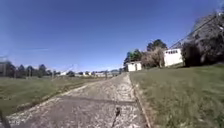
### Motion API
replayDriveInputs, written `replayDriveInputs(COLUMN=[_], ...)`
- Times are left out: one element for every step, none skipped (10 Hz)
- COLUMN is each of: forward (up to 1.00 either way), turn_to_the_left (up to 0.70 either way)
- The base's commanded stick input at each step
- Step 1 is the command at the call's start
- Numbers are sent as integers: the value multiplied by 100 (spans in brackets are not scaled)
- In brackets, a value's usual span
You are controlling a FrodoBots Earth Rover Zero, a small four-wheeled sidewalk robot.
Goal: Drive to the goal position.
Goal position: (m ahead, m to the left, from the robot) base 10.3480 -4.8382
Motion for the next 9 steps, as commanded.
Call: replayDriveInputs(forward=[100, 100, 100, 100, 100, 100, 100, 100, 100], turn_to_the_left=[20, 6, 0, 0, 0, 0, 0, 0, 0])
